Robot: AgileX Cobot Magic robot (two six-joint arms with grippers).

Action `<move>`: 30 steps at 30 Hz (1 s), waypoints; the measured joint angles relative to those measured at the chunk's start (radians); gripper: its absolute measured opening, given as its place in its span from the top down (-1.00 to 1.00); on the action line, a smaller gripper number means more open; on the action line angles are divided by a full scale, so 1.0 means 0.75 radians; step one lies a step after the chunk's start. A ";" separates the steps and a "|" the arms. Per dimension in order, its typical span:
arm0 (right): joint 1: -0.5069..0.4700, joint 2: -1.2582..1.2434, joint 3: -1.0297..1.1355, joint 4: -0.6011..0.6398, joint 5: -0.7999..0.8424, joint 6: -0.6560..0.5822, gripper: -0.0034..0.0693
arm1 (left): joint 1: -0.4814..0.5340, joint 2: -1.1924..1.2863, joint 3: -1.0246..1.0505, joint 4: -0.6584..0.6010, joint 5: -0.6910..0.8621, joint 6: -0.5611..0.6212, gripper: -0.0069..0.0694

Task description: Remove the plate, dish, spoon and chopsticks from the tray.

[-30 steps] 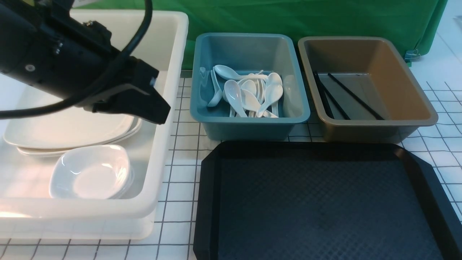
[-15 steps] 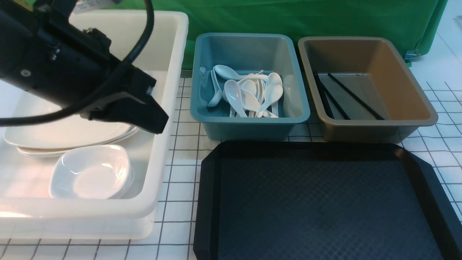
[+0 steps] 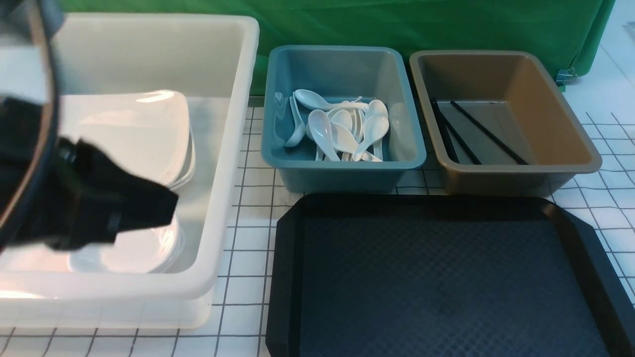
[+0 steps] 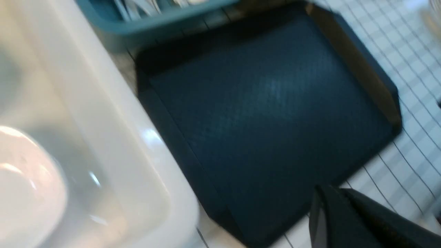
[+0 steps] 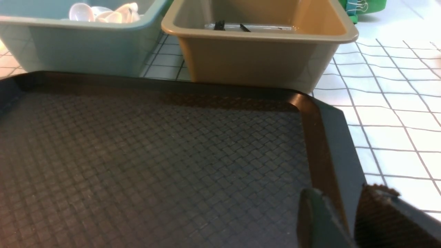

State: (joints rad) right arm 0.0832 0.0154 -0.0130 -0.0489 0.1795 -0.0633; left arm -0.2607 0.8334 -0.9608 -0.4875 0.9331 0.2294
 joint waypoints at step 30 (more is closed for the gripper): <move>0.000 0.000 0.000 -0.001 0.000 0.000 0.24 | 0.010 -0.552 1.026 0.312 -1.236 -0.033 0.77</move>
State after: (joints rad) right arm 0.0832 0.0154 -0.0130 -0.0498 0.1795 -0.0633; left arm -0.2529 0.4195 -0.1916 -0.2536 0.0059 0.2046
